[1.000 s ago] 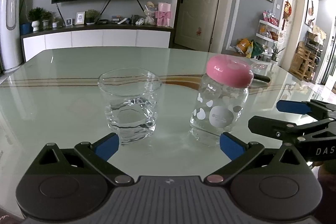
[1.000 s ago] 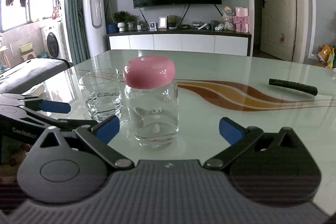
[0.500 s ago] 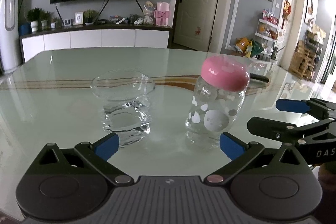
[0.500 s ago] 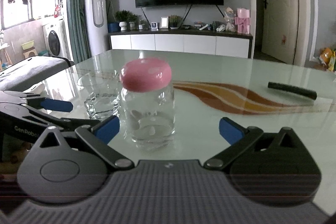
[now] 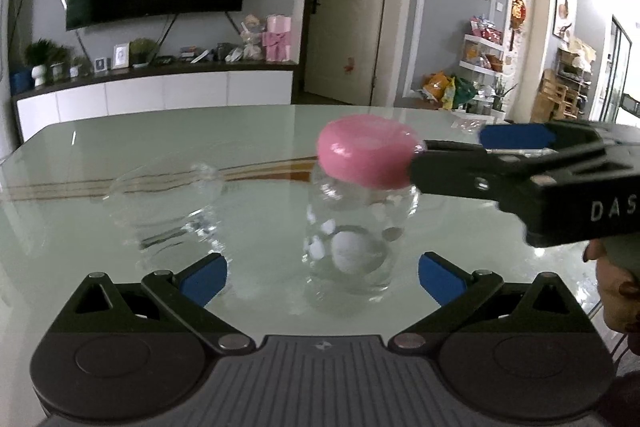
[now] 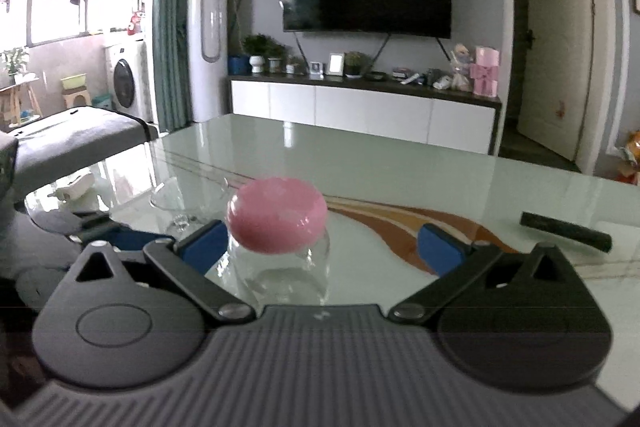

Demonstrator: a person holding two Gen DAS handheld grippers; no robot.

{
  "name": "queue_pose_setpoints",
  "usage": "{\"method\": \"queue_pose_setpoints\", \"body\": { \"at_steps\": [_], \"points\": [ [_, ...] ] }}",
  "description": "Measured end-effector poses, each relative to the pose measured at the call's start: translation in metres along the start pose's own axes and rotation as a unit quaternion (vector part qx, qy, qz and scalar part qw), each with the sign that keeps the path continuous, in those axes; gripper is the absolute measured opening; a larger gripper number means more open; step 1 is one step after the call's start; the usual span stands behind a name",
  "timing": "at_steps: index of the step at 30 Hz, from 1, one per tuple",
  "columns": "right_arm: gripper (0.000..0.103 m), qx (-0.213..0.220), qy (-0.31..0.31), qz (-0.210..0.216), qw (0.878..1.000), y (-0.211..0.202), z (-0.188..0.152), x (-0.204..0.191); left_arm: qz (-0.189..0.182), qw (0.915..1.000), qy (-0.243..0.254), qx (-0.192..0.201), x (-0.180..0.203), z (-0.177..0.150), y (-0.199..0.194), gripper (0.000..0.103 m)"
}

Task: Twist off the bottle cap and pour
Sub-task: 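Close the right gripper on the pink cap while the left gripper grips the jar body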

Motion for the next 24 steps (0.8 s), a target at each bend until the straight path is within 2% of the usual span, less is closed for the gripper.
{"method": "queue_pose_setpoints", "body": {
  "at_steps": [9, 14, 19, 24],
  "points": [
    [0.103, 0.005, -0.033, 0.046, 0.998, 0.012, 0.001, -0.017, -0.001, 0.9995, 0.018, 0.025, 0.021, -0.005, 0.024, 0.103],
    [0.103, 0.010, -0.046, 0.056, 0.997, 0.016, -0.001, -0.023, 0.004, 0.9991, 0.021, 0.037, 0.025, -0.006, 0.031, 0.102],
    [0.097, 0.008, -0.037, 0.063, 0.997, 0.017, -0.005, -0.022, -0.007, 0.9993, 0.018, 0.034, 0.027, -0.007, 0.034, 0.091],
    [0.089, 0.005, -0.032, 0.066, 0.997, 0.015, -0.006, -0.022, -0.010, 0.9991, 0.020, 0.035, 0.026, -0.007, 0.034, 0.085]
  ]
}}
Point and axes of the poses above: each gripper's, at about its wrist camera, not at the fingertips, and y roughly the way its jaws point, x to its right, z to its top, the point moved 6 cm from there along y, roughly the way its jaws point, and after that the axes turned 14 degrees about x, right-handed, at the moved point
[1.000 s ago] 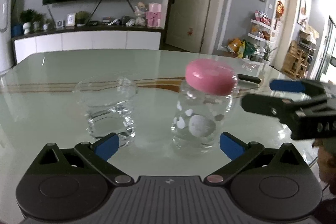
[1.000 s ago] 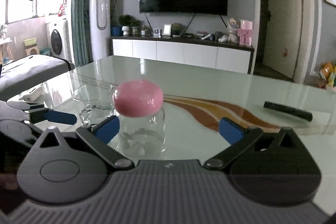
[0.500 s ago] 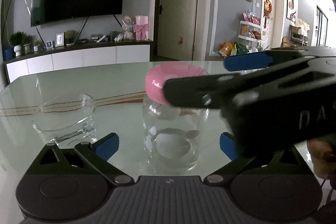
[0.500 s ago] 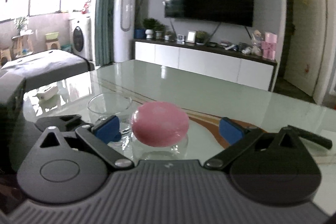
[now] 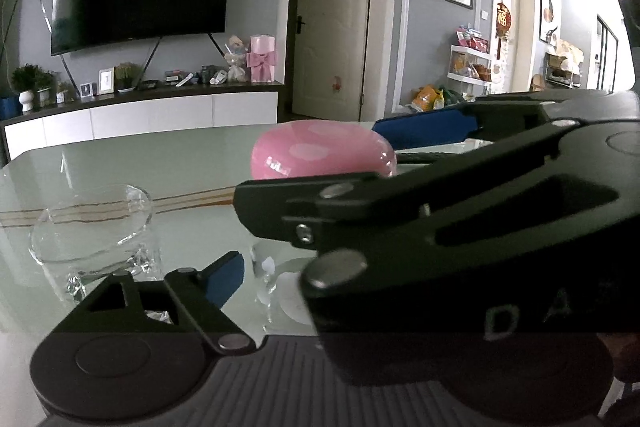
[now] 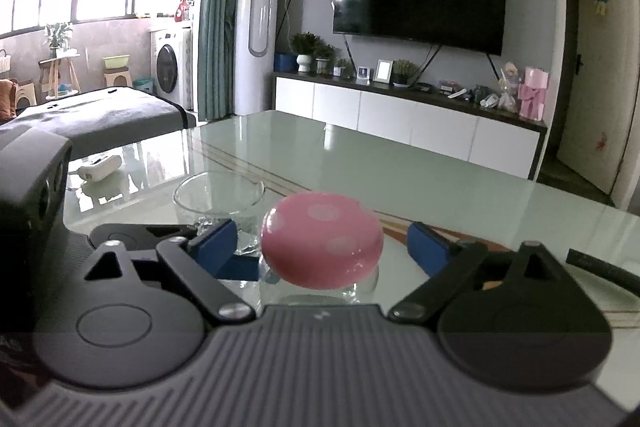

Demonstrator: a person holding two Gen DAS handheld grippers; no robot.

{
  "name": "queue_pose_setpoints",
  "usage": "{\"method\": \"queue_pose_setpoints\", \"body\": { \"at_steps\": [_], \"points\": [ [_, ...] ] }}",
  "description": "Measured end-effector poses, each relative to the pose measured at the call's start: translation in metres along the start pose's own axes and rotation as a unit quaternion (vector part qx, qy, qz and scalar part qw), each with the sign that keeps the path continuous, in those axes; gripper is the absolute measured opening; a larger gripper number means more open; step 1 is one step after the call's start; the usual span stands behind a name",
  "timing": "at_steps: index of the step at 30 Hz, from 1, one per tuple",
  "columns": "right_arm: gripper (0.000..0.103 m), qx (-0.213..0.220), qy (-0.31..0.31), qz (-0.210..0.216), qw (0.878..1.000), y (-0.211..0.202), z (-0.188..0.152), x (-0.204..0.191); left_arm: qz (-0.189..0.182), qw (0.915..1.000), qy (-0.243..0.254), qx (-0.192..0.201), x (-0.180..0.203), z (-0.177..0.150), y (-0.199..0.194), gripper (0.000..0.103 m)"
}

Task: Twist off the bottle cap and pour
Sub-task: 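Close the right gripper on the pink cap while the left gripper grips the jar body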

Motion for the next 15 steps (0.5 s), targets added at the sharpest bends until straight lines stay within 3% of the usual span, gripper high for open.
{"method": "queue_pose_setpoints", "body": {
  "at_steps": [7, 15],
  "points": [
    [0.075, -0.008, 0.003, -0.002, 1.000, 0.0019, -0.0017, 0.0009, 0.005, 1.0000, 0.000, 0.001, -0.0008, 0.0004, 0.0011, 0.080],
    [0.067, -0.008, 0.008, 0.005, 1.000, 0.0004, -0.0018, 0.0014, 0.005, 1.0000, 0.005, 0.001, -0.0019, 0.0021, 0.0017, 0.074]
  ]
}}
Point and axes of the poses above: each gripper's, at about its wrist camera, not at the fingertips, and y roughly the way its jaws point, x to its right, z to its top, the point moved 6 cm from there along y, roughly the way its jaws point, and after that the axes turned 14 degrees about x, right-handed, at the moved point
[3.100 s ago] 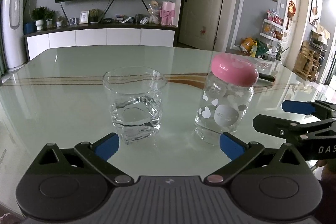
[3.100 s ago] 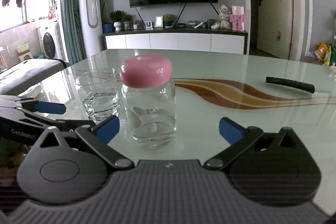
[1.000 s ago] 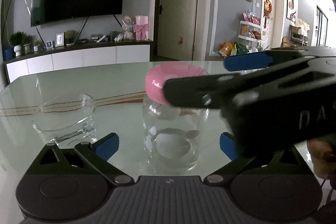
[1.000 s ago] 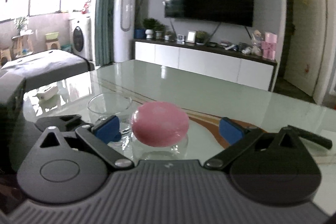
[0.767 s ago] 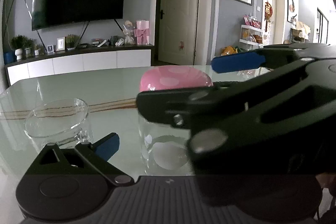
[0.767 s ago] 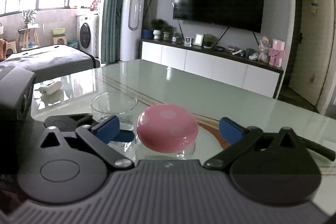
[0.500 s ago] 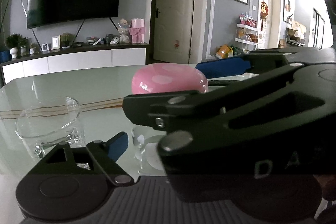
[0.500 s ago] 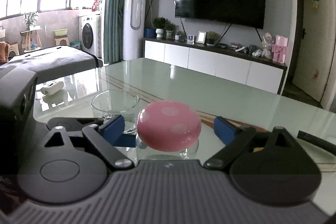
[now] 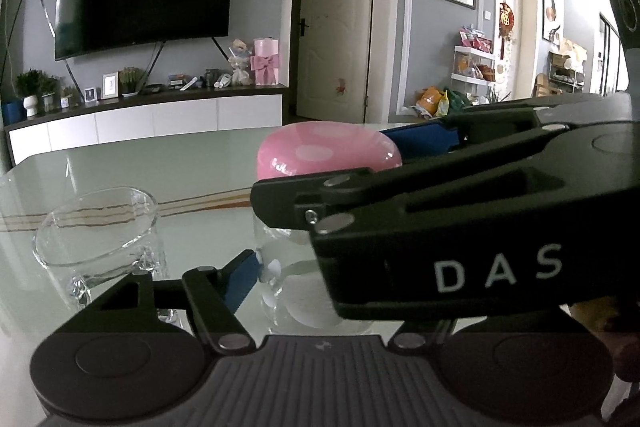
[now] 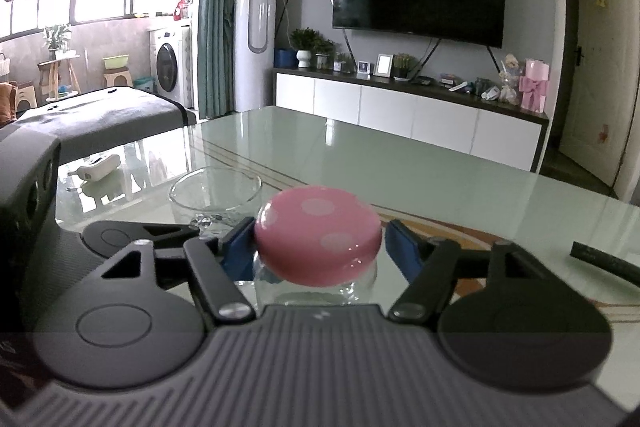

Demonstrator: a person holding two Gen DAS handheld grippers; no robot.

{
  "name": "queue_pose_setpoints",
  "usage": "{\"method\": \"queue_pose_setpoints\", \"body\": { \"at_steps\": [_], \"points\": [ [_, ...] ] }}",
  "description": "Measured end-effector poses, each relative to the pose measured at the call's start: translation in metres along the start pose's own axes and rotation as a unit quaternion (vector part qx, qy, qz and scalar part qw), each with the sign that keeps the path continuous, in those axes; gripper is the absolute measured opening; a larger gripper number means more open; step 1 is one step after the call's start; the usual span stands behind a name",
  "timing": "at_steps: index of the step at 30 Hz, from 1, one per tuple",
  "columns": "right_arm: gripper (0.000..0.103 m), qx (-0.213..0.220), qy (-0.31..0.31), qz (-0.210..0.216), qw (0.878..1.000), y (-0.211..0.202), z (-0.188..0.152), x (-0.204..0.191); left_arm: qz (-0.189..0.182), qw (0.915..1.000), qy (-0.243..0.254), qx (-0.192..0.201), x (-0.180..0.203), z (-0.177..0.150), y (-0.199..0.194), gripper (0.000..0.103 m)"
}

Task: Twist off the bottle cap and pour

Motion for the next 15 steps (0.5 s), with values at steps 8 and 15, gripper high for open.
{"method": "queue_pose_setpoints", "body": {
  "at_steps": [8, 15],
  "points": [
    [0.066, 0.003, 0.000, 0.008, 1.000, 0.0013, 0.0002, 0.0019, -0.001, 1.0000, 0.001, -0.001, -0.0023, 0.0004, 0.0011, 0.074],
    [0.066, 0.004, -0.002, 0.024, 1.000, 0.0012, 0.0004, 0.0037, -0.002, 1.0000, 0.002, -0.002, -0.0035, 0.0010, 0.0019, 0.074]
  ]
}}
Point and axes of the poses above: each gripper's, at about its wrist camera, not at the fingertips, and y roughly the way its jaws point, x to its right, z to its top, the point moved 6 cm from there along y, roughly the way its jaws point, and after that the axes turned 14 degrees about x, right-handed, at the moved point
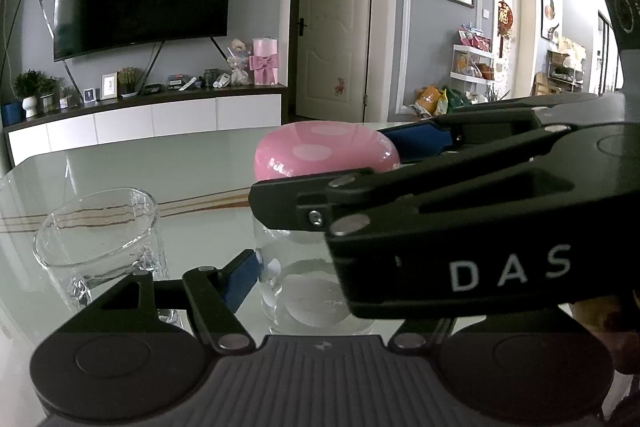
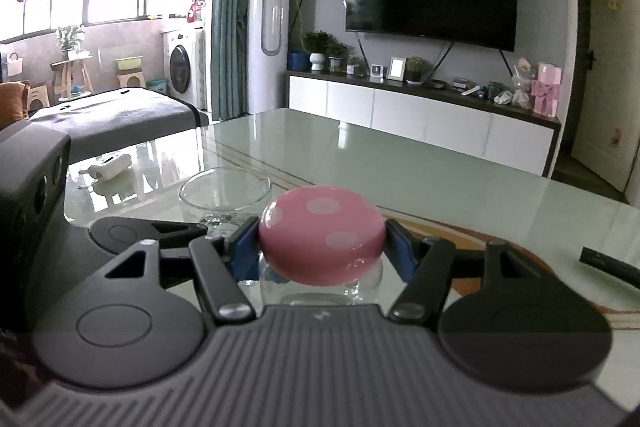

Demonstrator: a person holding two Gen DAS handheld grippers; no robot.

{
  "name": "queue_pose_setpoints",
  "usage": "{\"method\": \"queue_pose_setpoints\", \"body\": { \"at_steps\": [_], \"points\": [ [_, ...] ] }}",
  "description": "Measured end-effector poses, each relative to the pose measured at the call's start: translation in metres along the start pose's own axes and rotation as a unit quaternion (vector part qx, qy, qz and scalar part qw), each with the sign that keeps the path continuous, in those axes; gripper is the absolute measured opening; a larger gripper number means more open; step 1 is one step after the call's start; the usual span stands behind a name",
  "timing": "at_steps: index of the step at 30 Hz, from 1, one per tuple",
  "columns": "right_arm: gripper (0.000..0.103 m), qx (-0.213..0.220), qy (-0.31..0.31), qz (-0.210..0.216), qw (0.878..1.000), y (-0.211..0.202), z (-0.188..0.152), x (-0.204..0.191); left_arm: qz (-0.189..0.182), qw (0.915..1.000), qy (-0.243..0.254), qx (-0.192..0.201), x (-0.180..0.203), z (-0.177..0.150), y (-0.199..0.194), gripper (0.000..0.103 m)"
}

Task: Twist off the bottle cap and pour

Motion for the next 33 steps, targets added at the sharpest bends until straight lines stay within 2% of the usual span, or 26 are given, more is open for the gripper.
{"method": "queue_pose_setpoints", "body": {
  "at_steps": [22, 29, 30, 31, 33],
  "points": [
    [0.066, 0.011, -0.013, 0.090, 0.996, -0.008, -0.001, 0.008, -0.001, 1.0000, -0.003, -0.001, 0.008, -0.001, -0.002, 0.074],
    [0.067, 0.014, -0.014, 0.094, 0.995, -0.009, 0.001, 0.008, -0.001, 1.0000, -0.003, -0.001, 0.010, 0.001, -0.003, 0.074],
    [0.070, 0.015, -0.015, 0.092, 0.996, -0.009, 0.001, 0.007, -0.001, 1.0000, -0.003, -0.001, 0.010, 0.001, -0.003, 0.074],
    [0.080, 0.016, -0.016, 0.089, 0.996, -0.010, 0.001, 0.007, -0.001, 1.0000, -0.003, -0.001, 0.011, 0.001, -0.003, 0.075],
    [0.089, 0.023, -0.015, 0.083, 0.996, -0.012, 0.002, 0.005, -0.001, 1.0000, -0.005, -0.003, 0.010, 0.001, -0.003, 0.078]
  ]
}}
Point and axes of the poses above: each gripper's, at about its wrist camera, not at the fingertips, and y roughly the way its jaws point, x to its right, z to its top, the point moved 6 cm from there along y, roughly the way its jaws point, and after that the axes turned 14 degrees about x, right-handed, at the moved point
